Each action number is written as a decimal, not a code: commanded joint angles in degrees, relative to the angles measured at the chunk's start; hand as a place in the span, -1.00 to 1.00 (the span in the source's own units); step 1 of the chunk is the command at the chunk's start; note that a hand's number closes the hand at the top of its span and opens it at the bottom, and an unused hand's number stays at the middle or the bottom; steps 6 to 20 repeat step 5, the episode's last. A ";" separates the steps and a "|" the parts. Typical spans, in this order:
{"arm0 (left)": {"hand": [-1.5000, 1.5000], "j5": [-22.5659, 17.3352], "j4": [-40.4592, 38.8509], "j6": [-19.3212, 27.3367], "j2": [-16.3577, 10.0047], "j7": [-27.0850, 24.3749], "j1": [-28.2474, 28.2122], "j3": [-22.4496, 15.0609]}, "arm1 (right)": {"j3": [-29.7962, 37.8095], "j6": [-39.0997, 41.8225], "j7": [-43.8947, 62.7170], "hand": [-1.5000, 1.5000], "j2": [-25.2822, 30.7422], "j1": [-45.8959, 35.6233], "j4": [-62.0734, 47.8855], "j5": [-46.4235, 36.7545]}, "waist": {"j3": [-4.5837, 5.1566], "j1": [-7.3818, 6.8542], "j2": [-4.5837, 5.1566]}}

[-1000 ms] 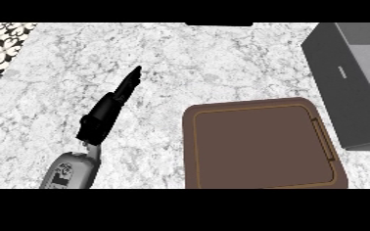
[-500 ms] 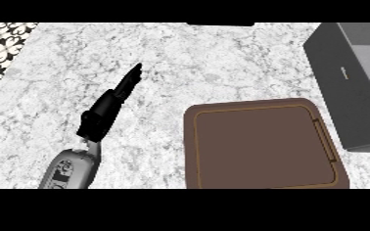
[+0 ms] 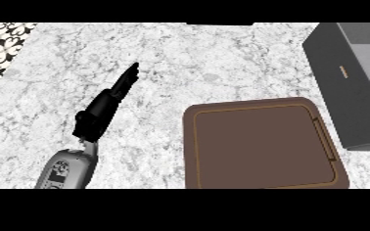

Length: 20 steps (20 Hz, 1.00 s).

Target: Pick the croissant from the tray and place it in the cardboard box

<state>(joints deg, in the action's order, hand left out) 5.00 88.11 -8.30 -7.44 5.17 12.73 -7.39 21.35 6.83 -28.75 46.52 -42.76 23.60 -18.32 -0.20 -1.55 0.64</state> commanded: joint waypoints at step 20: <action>0.00 -0.05 1.47 -0.93 -0.95 -1.25 -2.91 0.14 | 13.24 9.75 -2.08 -1.00 5.84 -1.04 -8.38 12.91 | -0.01 -0.04 -0.08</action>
